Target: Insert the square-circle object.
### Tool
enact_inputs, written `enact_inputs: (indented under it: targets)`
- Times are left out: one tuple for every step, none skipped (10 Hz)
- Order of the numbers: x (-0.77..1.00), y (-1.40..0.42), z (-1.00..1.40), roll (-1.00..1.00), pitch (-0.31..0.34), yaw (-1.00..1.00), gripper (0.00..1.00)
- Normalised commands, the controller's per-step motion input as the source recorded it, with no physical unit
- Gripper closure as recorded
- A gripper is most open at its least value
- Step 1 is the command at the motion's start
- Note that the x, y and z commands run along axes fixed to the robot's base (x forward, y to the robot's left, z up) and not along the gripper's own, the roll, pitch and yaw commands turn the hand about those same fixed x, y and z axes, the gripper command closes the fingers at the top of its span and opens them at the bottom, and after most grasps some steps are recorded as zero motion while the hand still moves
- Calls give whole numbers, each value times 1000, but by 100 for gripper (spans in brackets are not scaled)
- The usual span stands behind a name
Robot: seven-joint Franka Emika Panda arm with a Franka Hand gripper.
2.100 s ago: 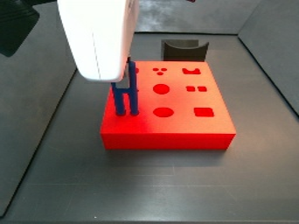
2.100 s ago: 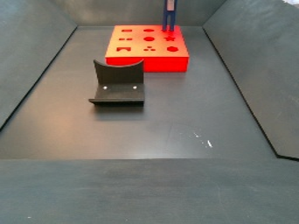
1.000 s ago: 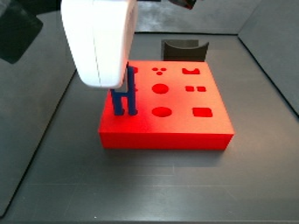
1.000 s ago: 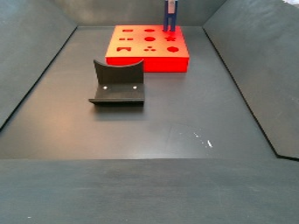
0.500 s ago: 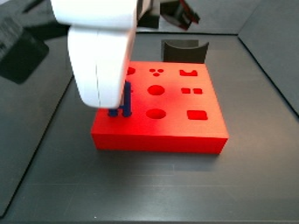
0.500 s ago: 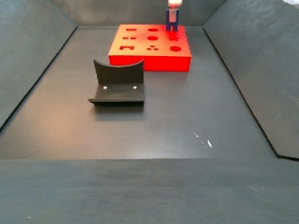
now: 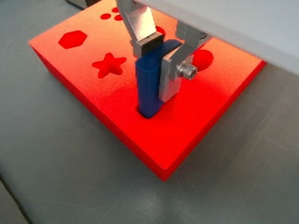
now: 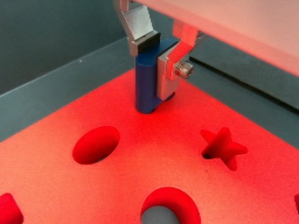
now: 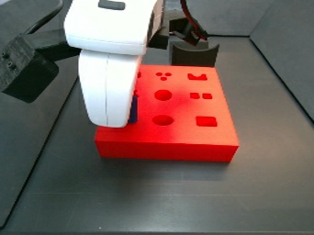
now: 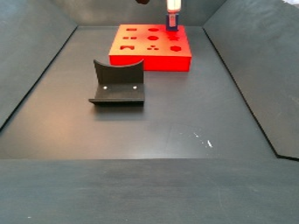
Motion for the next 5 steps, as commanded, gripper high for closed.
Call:
enact_inputs:
  targets:
    - [249, -217, -440, 0, 0, -17, 100]
    - [320, -194, -300, 0, 0, 0, 100]
    - [54, 0, -163, -17, -36, 0, 100]
    - [0, 0, 0, 19, 0, 0, 100]
    - [0, 0, 0, 0, 0, 0, 100]
